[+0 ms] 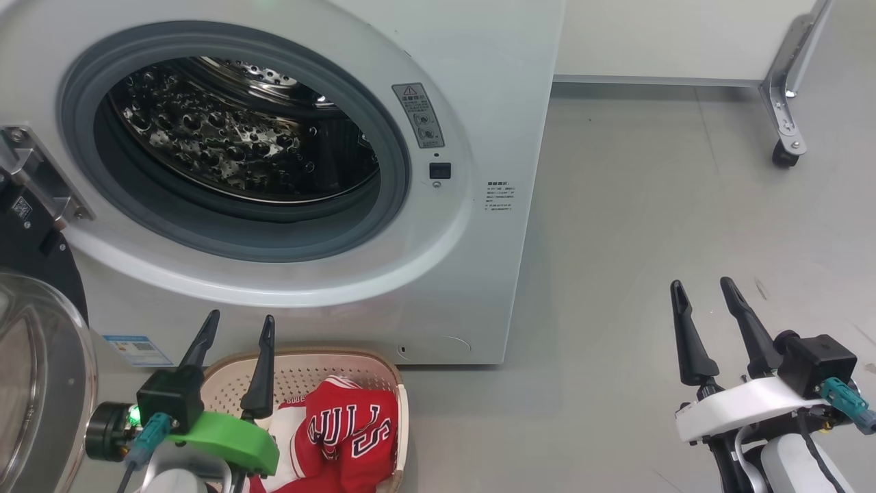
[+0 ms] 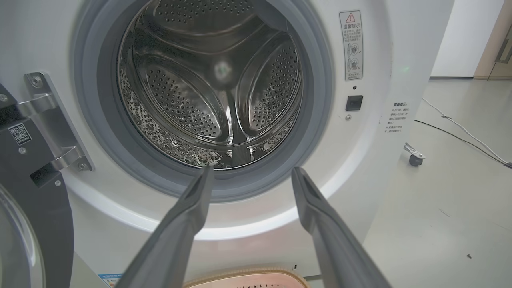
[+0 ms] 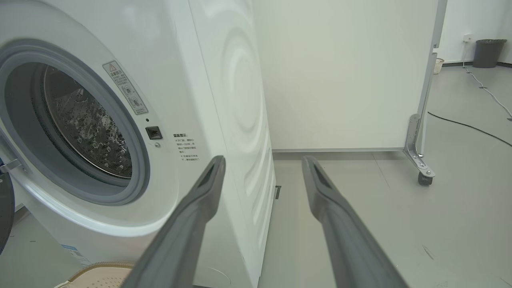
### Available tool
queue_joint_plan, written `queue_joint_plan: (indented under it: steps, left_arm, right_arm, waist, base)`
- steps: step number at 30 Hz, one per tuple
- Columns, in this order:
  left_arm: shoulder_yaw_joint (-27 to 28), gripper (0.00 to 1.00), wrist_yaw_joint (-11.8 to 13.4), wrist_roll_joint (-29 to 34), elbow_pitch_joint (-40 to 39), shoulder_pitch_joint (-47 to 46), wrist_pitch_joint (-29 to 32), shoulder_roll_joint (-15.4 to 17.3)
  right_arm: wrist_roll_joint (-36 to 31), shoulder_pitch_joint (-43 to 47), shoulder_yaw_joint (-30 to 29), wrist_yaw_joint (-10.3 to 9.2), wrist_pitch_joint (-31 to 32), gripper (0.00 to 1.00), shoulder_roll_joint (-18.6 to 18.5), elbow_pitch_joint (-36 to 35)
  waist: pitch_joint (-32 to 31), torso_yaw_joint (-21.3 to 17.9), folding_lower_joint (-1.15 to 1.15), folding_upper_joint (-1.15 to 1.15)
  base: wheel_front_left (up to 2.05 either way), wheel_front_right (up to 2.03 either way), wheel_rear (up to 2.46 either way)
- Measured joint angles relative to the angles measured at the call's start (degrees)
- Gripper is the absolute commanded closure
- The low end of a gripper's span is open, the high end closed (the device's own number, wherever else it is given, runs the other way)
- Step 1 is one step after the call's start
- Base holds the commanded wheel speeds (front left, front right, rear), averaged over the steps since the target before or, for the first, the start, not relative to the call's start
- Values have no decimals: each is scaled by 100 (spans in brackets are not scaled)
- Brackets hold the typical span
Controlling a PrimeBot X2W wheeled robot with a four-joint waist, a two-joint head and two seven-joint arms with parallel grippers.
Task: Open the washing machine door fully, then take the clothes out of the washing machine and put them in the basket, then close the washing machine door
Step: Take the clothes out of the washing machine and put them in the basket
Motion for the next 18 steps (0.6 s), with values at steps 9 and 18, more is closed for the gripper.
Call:
queue_joint_plan:
  steps: [9, 18]
  left_arm:
    - [-30, 0, 12, 1, -397, 379, 0, 1]
    - [2, 0, 175, -120, -611, 500, 0, 5]
  right_arm:
    - [-40, 35, -103, 0, 0, 0, 38, -56]
    - [-82, 53, -190, 0, 0, 0, 58, -73]
  waist:
    - [15, -77, 0, 0]
    - [48, -125, 0, 0]
  base:
    - [0, 0, 0]
    - [0, 0, 0]
